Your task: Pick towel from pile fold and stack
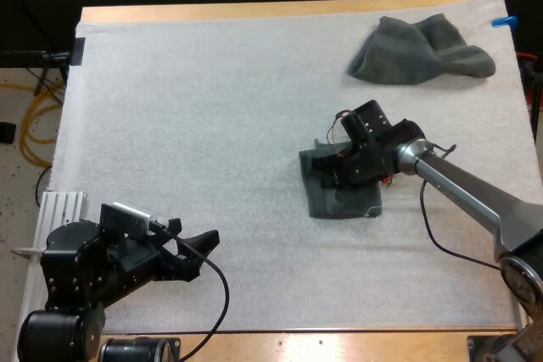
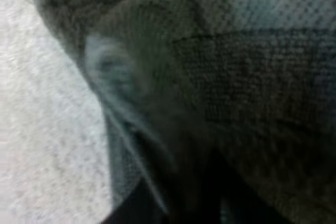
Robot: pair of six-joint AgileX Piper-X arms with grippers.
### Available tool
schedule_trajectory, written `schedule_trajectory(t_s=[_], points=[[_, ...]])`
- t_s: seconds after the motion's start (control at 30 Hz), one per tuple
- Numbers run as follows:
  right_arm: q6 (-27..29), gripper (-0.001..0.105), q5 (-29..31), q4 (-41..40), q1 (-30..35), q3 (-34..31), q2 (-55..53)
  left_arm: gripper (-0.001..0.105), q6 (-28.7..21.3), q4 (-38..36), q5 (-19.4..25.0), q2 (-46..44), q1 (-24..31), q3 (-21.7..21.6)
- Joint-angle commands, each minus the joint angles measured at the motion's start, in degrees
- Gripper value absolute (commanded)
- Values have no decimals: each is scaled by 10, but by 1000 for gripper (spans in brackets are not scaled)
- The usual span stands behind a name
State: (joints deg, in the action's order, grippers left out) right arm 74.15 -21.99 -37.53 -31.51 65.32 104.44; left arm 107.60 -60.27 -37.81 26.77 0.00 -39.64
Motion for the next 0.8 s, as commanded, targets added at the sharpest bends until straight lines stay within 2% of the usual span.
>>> schedule_trajectory(t_s=[0.0, 0.07, 0.13, 0.5, 0.63, 0.77], points=[[5, 37, -20, -6, -1, 8, -7, 73, 1, -3, -5, 0, -1, -2], [10, 61, -39, -7, -1, 15, -12, 73, 0, -3, -5, 0, -1, -2], [26, 70, -54, -6, -1, 21, -19, 73, 0, -3, -5, 0, -1, -2], [36, 67, -76, -13, -10, 28, -66, 73, -3, -2, -5, 0, -1, -2], [32, 67, -79, -4, -40, 25, -59, 73, -3, -2, -5, 0, -1, -2], [3, 67, -78, 20, -70, 25, -35, 73, -3, -2, -5, 0, -1, -2]])
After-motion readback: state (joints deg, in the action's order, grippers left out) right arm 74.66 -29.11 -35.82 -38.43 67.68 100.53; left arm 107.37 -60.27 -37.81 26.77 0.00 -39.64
